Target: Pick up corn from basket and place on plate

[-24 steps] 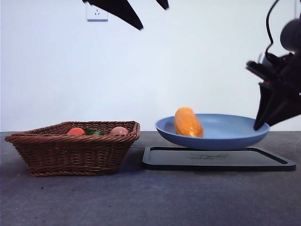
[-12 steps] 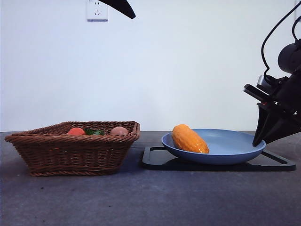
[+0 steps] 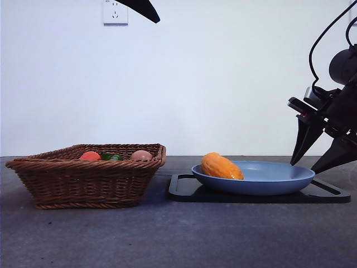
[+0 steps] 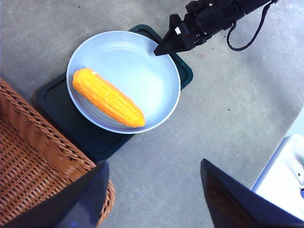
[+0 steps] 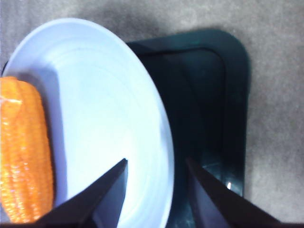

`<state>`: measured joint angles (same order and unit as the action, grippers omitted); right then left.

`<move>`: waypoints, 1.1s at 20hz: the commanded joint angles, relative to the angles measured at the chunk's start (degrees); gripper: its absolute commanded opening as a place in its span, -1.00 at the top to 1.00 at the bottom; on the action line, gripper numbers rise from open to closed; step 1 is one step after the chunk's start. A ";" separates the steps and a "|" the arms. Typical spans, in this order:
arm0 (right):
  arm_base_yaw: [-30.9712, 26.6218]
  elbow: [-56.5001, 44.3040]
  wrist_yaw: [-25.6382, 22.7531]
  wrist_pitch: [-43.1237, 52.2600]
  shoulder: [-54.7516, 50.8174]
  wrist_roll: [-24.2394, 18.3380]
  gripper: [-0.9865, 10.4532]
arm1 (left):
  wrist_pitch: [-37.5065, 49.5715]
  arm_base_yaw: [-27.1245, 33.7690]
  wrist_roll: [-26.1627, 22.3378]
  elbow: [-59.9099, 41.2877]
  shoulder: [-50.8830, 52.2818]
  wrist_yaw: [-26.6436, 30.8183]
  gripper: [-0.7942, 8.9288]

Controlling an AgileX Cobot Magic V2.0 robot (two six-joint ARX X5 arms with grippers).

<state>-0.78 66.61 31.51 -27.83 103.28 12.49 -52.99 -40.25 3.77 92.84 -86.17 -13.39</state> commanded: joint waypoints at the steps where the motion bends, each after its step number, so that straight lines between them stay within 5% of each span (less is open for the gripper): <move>1: -0.35 1.36 0.17 -1.25 -2.99 0.07 0.47 | 0.20 -0.24 -0.94 1.36 -0.33 0.13 0.19; 12: 3.56 1.36 -0.02 -27.76 -32.26 -11.54 0.48 | -0.02 -0.20 -2.82 1.36 -0.33 0.13 0.23; 15: 6.03 1.33 -0.04 -33.92 -38.40 -13.81 0.55 | -0.28 -0.20 -2.95 1.36 -0.33 0.13 0.41; 18: 8.35 1.33 -0.04 -36.63 -41.94 -17.46 0.83 | -0.81 -0.20 -3.02 1.36 -0.33 0.13 0.79; 22: 9.31 1.33 0.02 -36.94 -42.75 -17.86 0.82 | -1.44 -0.20 -3.32 1.36 -0.33 0.13 0.82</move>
<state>8.43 66.87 31.46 -65.12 60.03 -4.36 -54.72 -40.23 1.17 92.84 -86.17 -13.39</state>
